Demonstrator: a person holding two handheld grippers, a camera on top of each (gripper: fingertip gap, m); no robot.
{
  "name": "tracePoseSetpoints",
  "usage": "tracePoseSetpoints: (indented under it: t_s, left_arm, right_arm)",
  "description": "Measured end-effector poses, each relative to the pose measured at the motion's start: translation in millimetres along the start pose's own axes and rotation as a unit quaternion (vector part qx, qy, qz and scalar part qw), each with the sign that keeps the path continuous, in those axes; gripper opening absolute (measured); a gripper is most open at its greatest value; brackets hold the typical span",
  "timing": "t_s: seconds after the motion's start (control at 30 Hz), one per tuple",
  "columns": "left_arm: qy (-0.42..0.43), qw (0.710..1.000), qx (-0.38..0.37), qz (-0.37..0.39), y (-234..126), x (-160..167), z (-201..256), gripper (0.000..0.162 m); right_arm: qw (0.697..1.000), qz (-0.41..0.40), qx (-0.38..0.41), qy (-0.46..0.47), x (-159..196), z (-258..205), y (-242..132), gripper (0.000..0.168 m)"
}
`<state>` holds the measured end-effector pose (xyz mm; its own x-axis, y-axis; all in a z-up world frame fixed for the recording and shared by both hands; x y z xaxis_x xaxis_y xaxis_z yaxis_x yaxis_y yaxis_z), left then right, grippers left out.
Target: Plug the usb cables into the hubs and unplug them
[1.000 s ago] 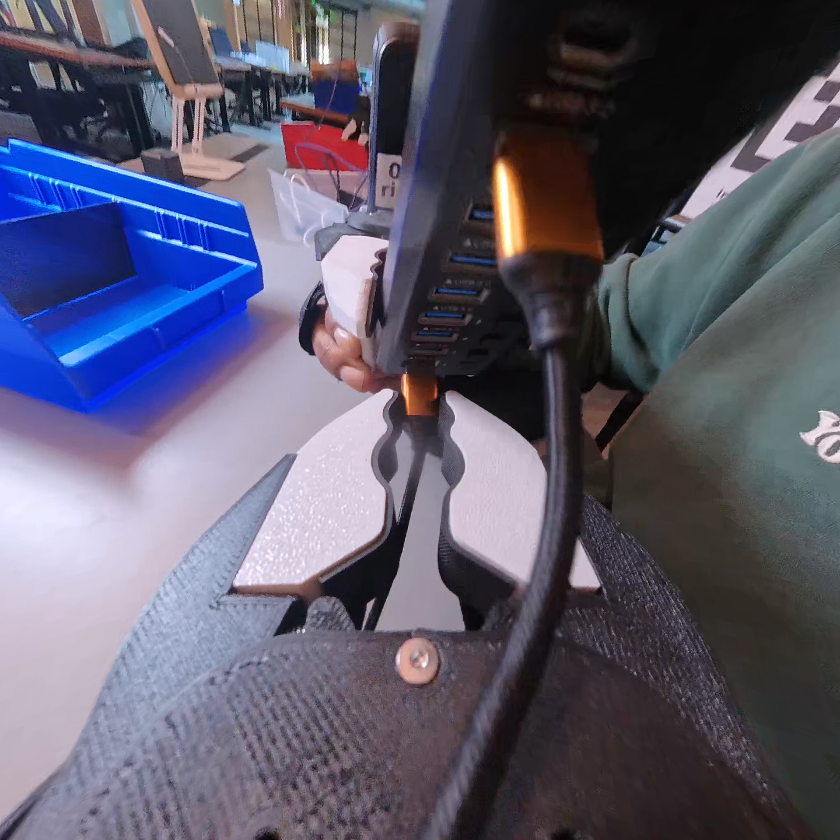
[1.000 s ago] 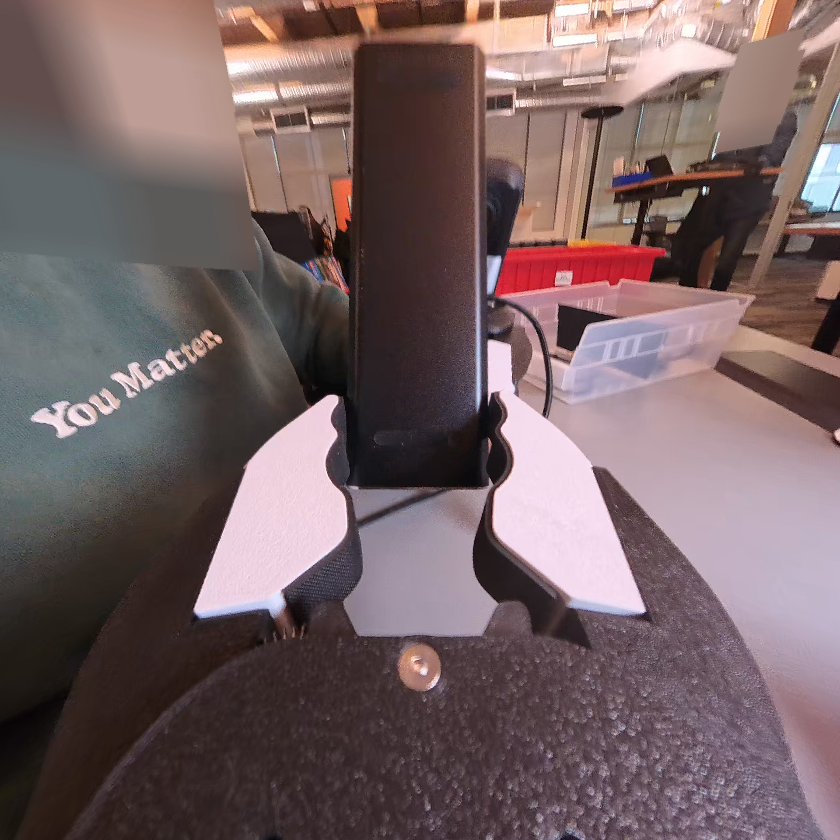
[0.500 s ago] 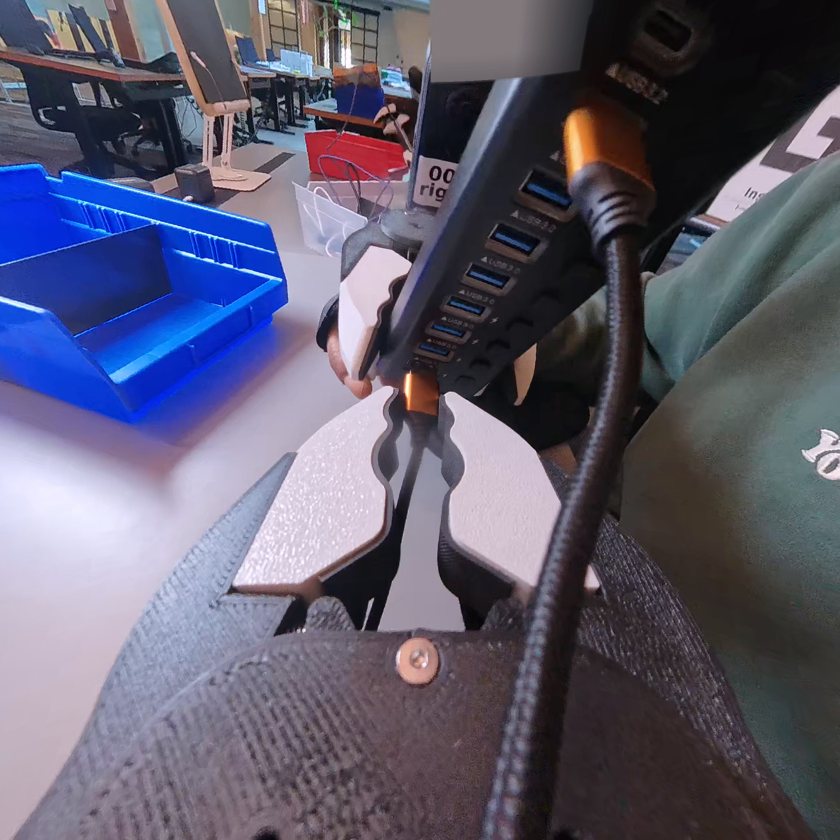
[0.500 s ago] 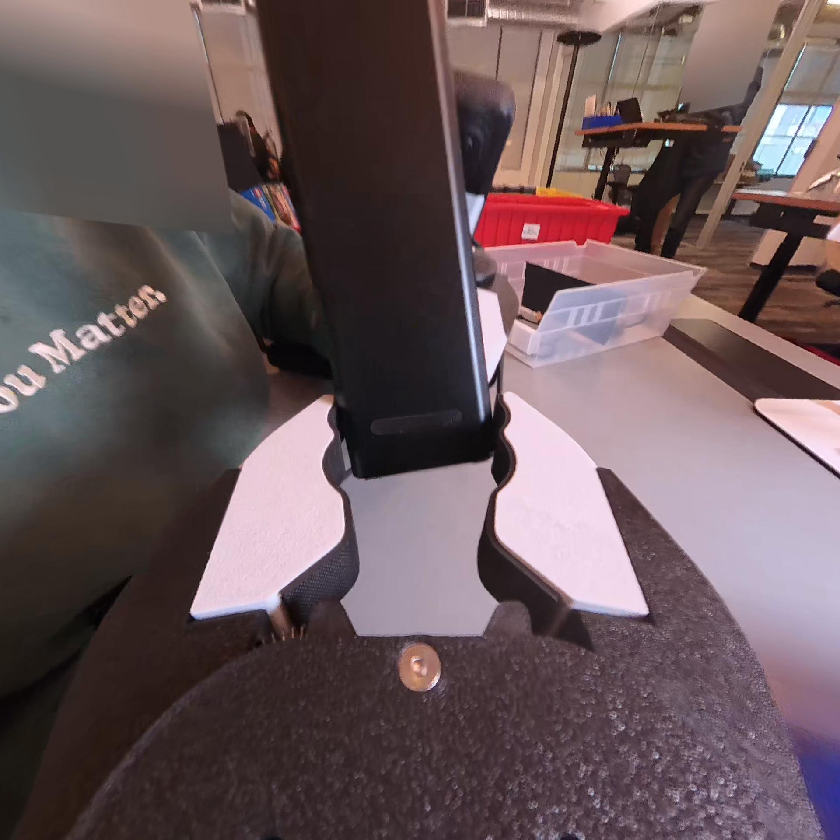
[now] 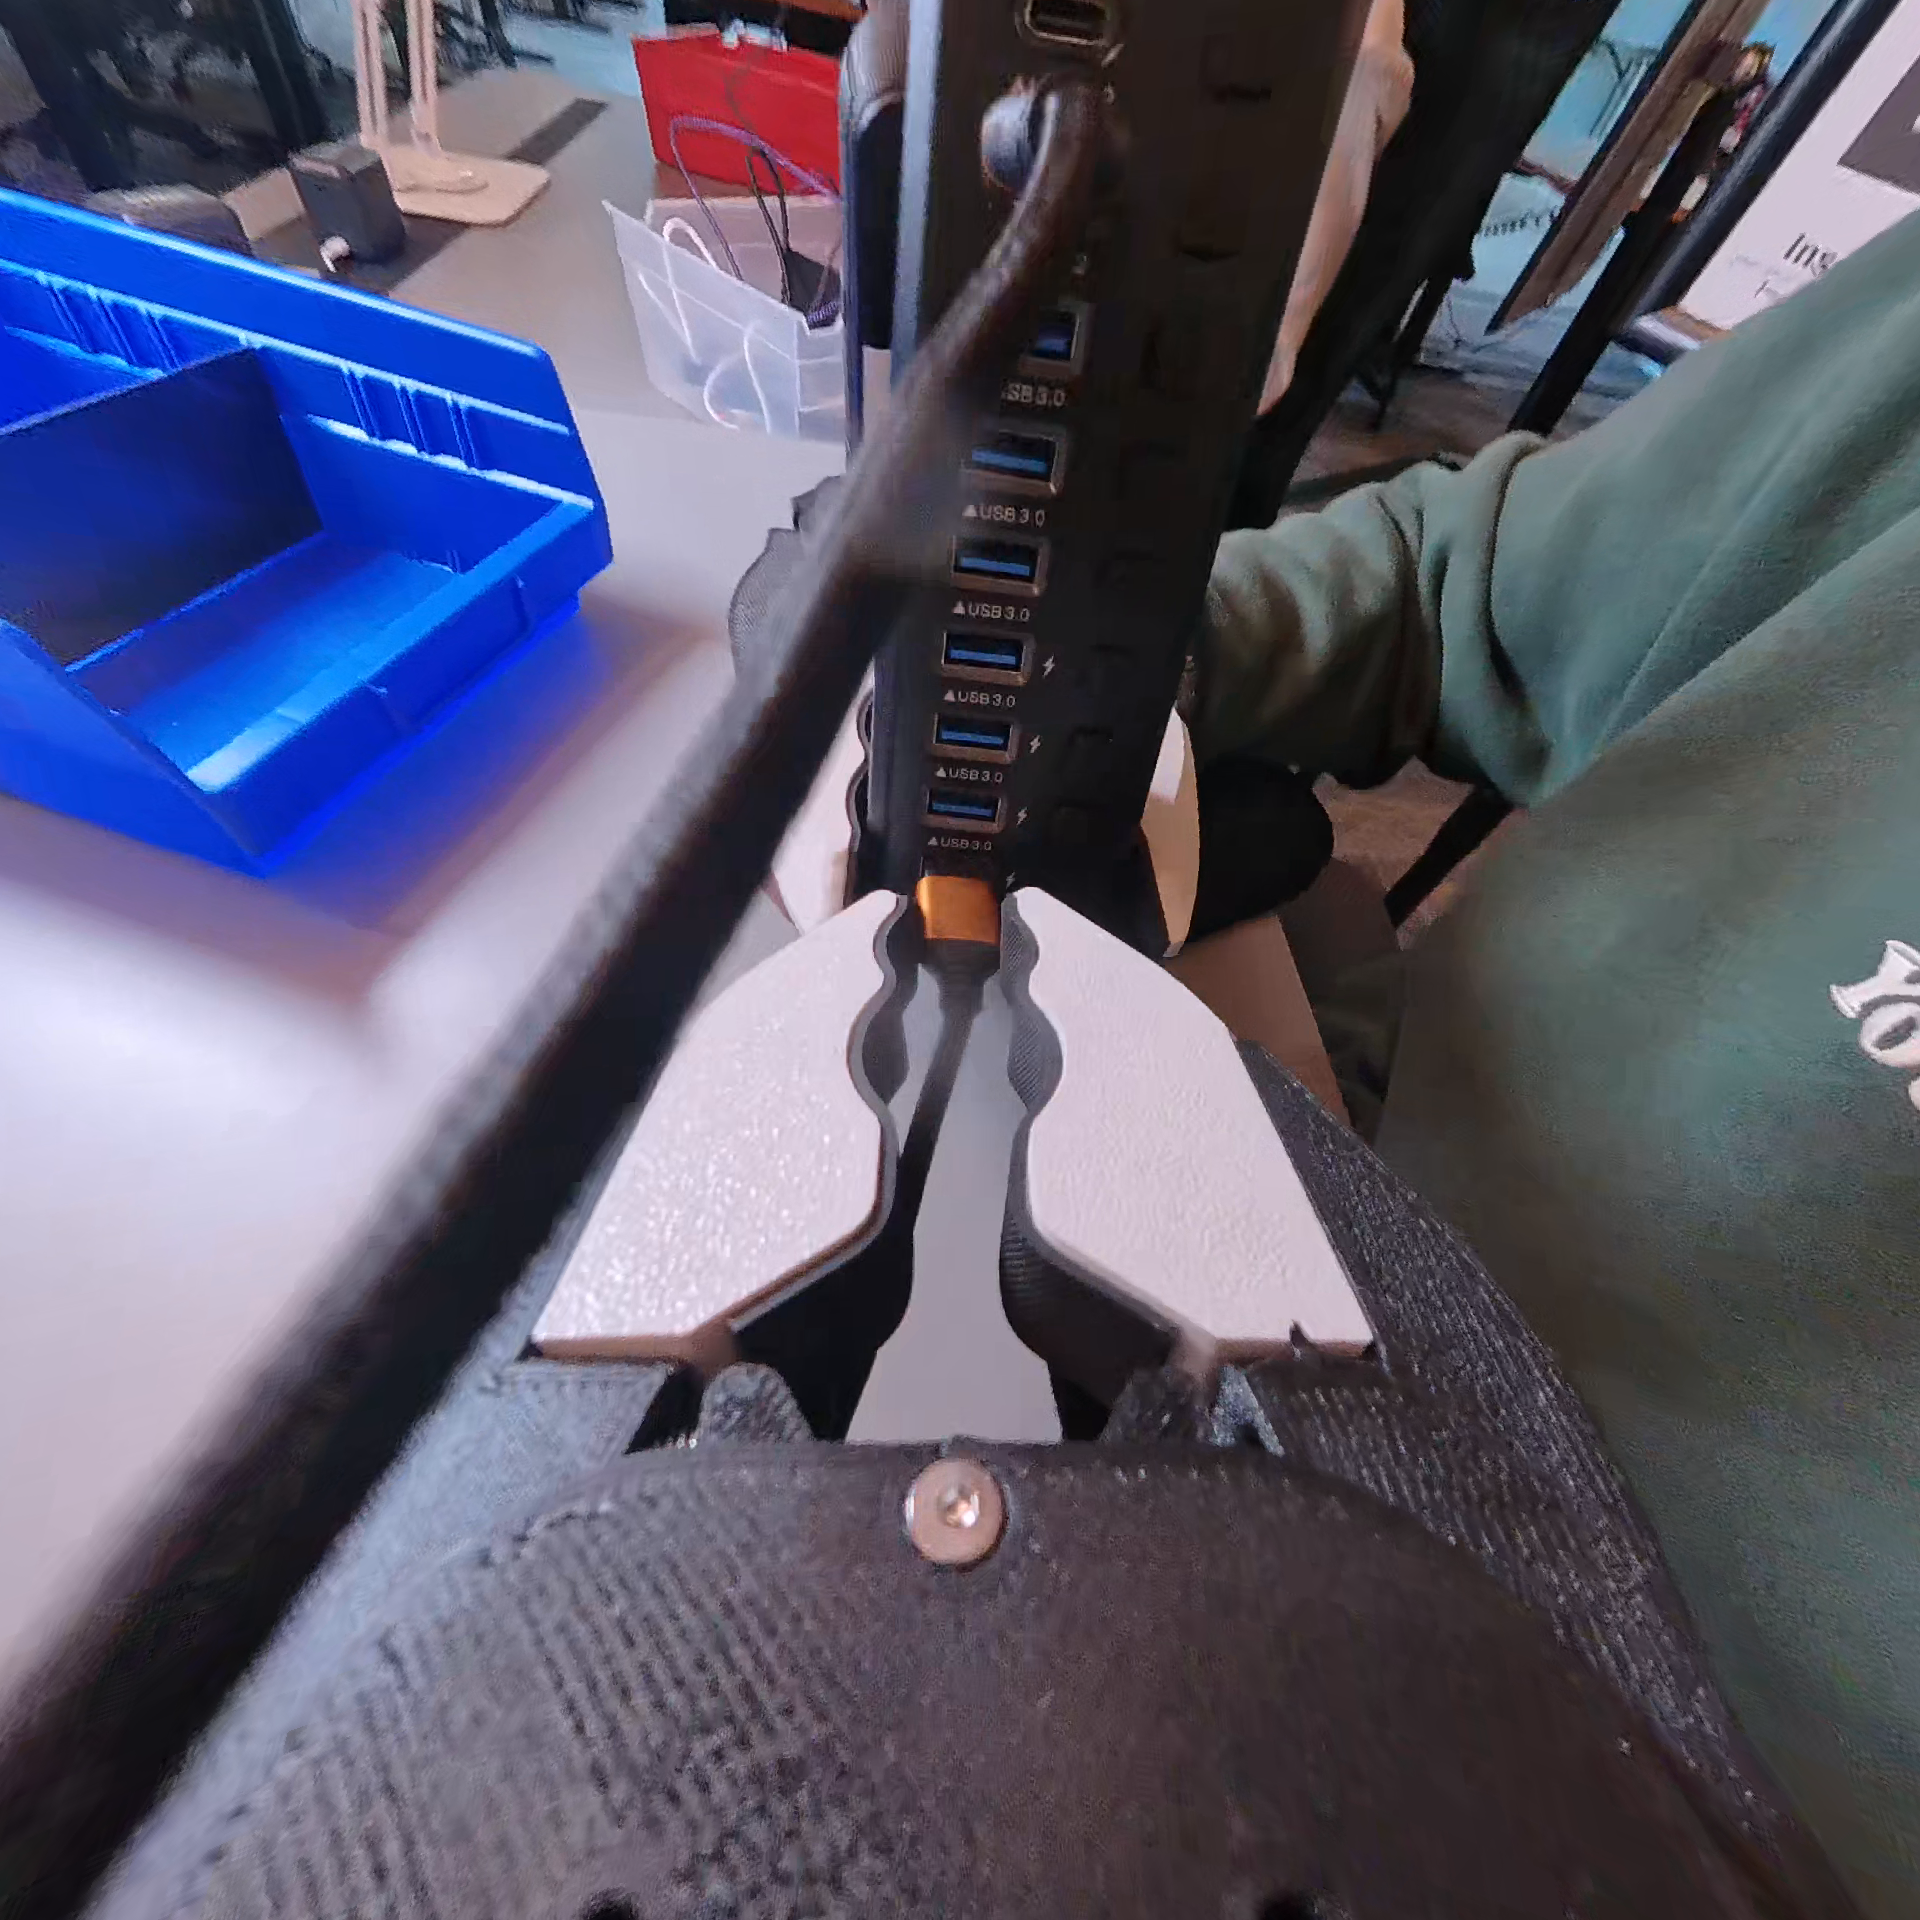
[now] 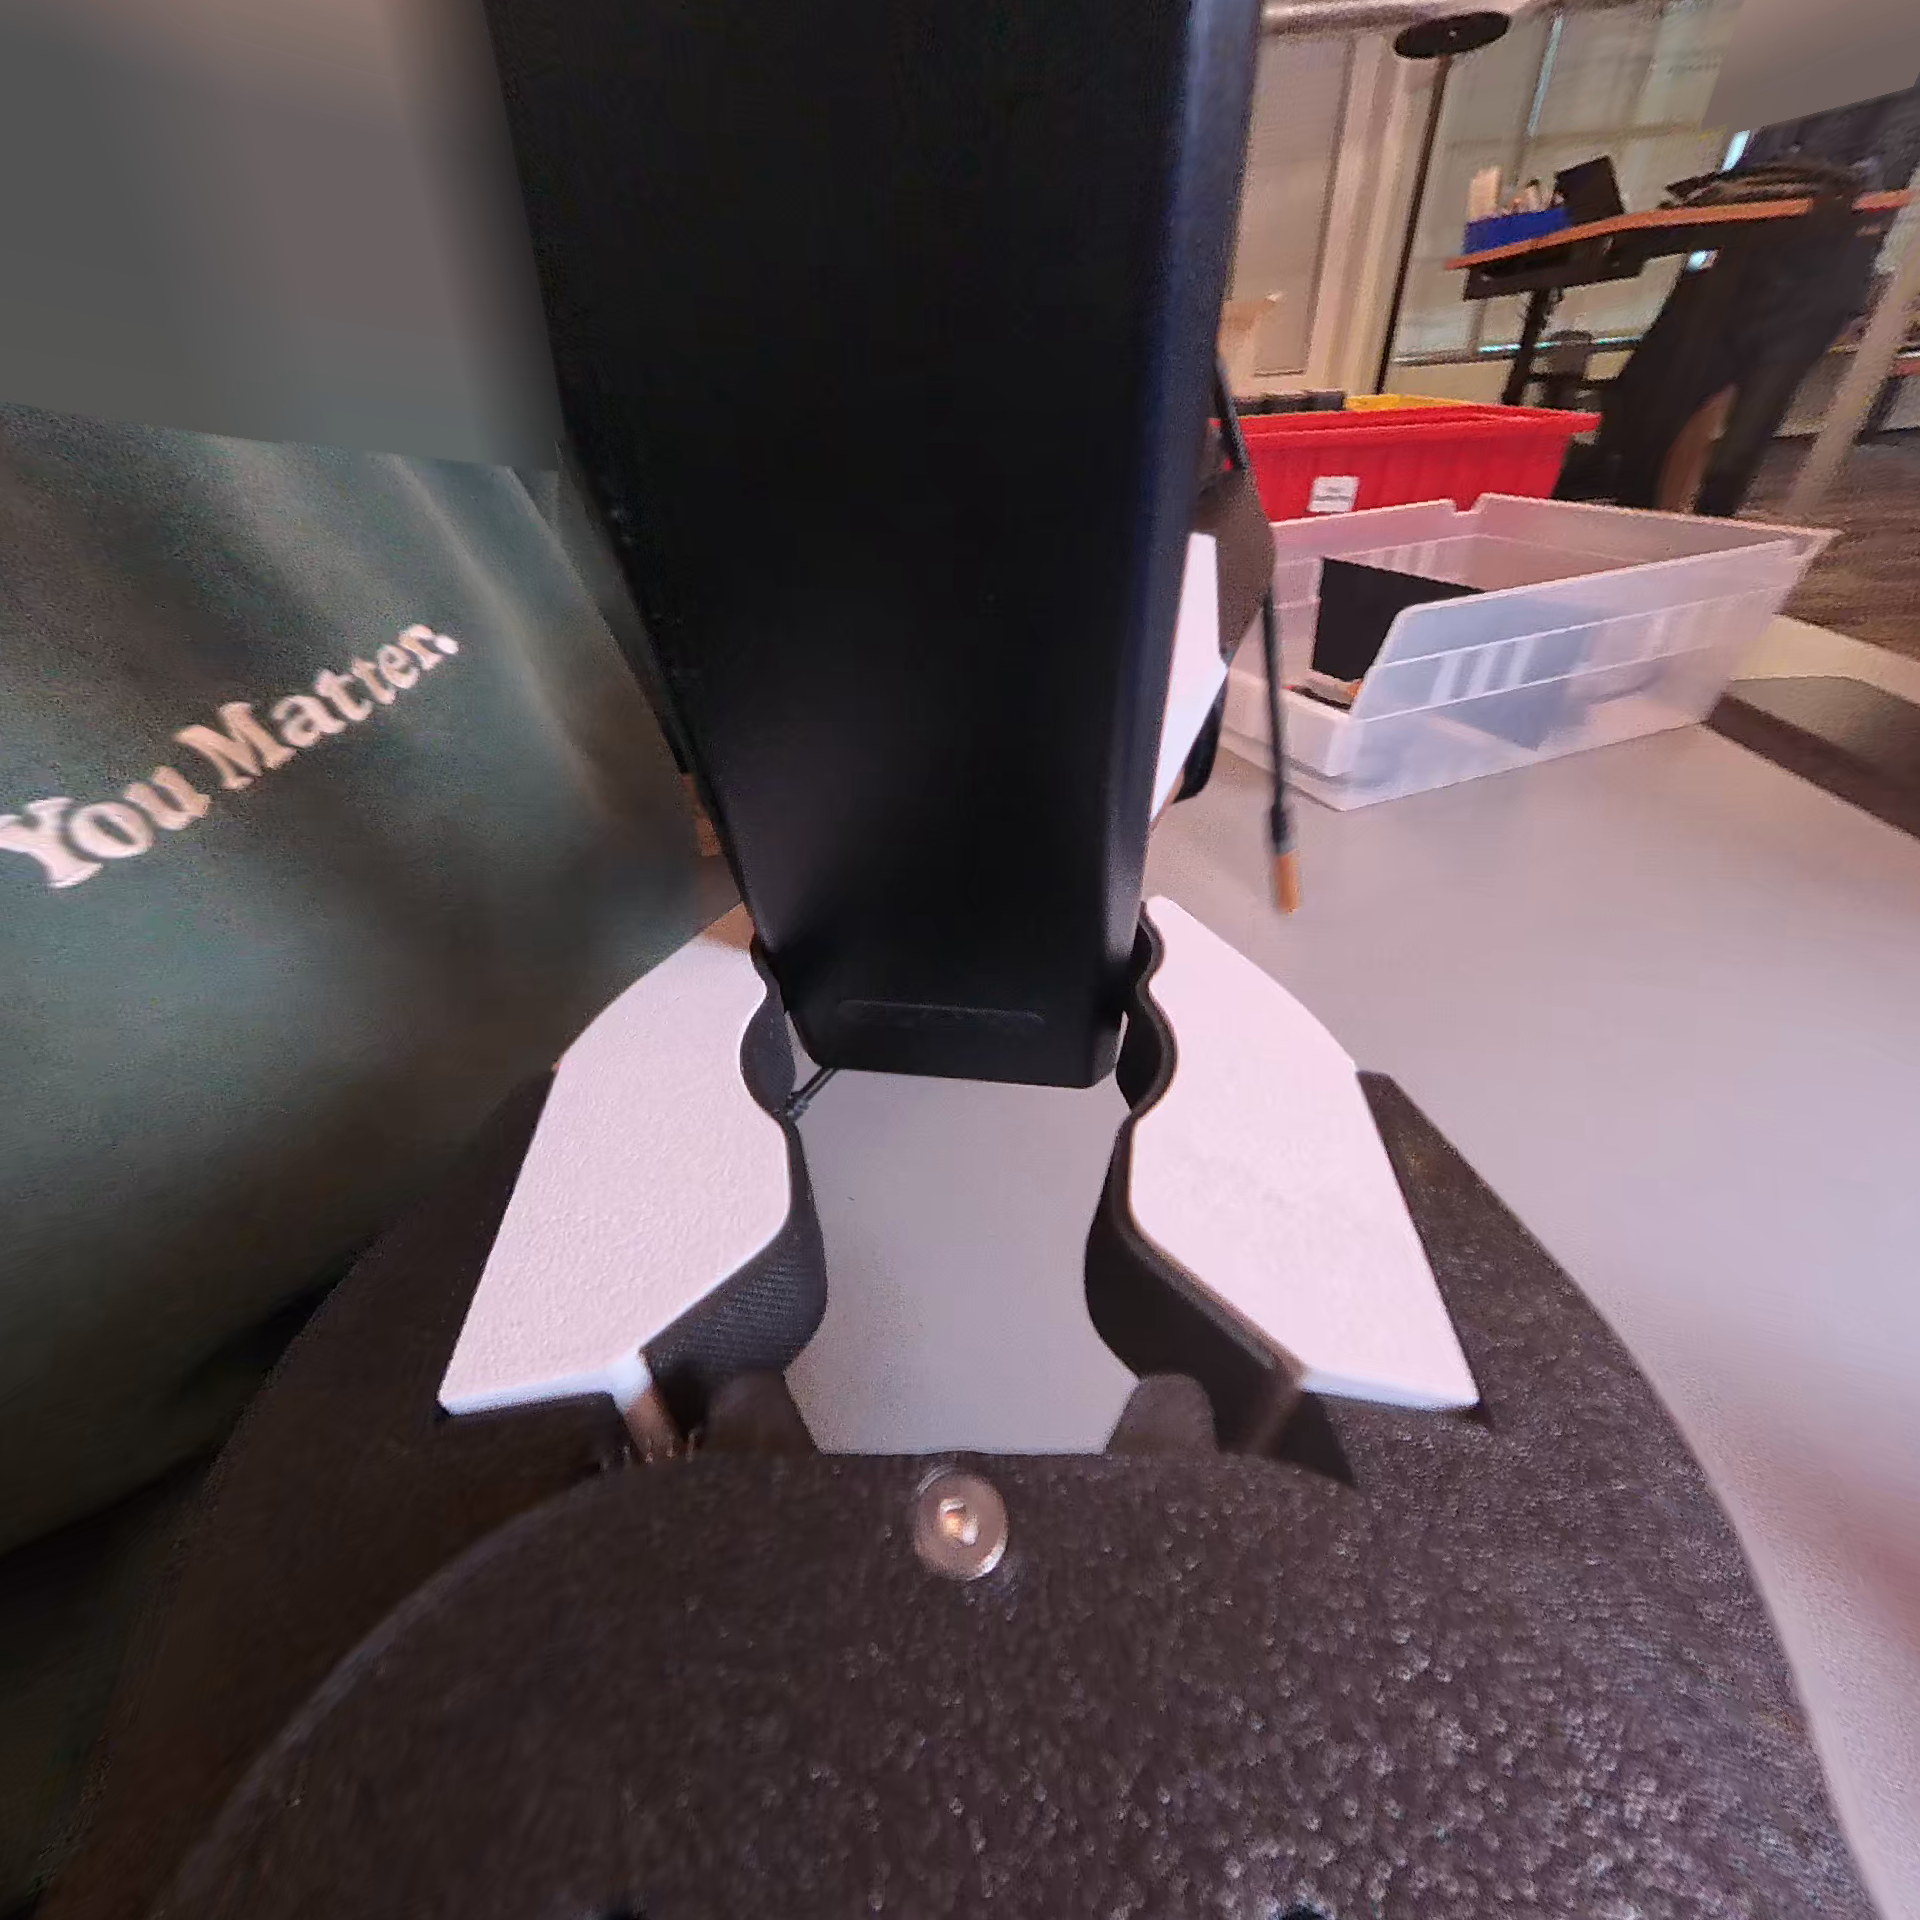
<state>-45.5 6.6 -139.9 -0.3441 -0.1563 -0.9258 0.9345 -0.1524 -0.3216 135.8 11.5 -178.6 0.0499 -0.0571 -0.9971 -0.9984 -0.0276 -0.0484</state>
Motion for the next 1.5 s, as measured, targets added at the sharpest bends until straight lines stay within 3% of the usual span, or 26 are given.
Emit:
tracePoseSetpoints:
  t_s: [0.33, 0.53, 0.67, 0.87, 1.07, 1.23, 1.4, 1.5]
  left_arm:
    - [-0.018, 0.999, 0.001, -0.048, -2.2, 5.7, 1.8, 0.016]
    - [0.008, 0.998, -0.029, -0.052, -2.6, 8.4, 1.3, 0.016]
    - [0.027, 0.998, -0.048, -0.017, -12.7, -0.2, 1.3, 0.017]
    - [0.025, 0.997, -0.052, 0.059, -38.0, -6.6, 6.9, 0.033]
    - [0.039, 0.998, -0.046, 0.013, -18.5, -5.9, 12.1, 0.069]
    - [0.067, 0.997, -0.029, -0.011, -6.9, -1.1, 16.7, 0.062]
    - [0.065, 0.996, -0.067, -0.005, -19.4, -6.9, 11.1, 0.061]
    - [0.036, 0.996, -0.068, 0.047, -29.1, -4.8, 3.8, 0.062]
  right_arm:
    - [0.999, -0.031, -0.013, -0.003, 7.5, -2.2, 14.3, 0.062]
    - [0.999, -0.051, 0.004, -0.008, 7.4, 1.1, 15.5, 0.062]
    - [0.999, -0.030, 0.017, 0.006, -1.4, 5.5, 11.4, 0.062]
    - [0.994, -0.075, 0.062, 0.040, 0.3, 10.3, 6.2, 0.062]
    - [0.987, -0.152, 0.039, 0.015, 5.2, -0.5, 38.4, 0.062]
    - [0.975, -0.217, 0.039, -0.017, 9.2, -7.5, 57.6, 0.062]
    - [0.982, -0.166, 0.088, -0.009, -0.2, -1.3, 41.9, 0.063]
    - [0.982, -0.129, 0.139, -0.028, -16.8, -3.0, 25.2, 0.077]
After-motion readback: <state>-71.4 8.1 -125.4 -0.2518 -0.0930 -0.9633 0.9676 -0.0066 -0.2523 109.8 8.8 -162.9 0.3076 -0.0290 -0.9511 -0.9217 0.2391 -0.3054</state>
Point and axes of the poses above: each gripper's, where its closed fingertips meet, y out along the fingers, x out of its underside, z = x × y across the jaws, the point moved 10 cm from there along -y, back along the fingers, and after that the axes turned 8 degrees about x, right-handed, at the moved point
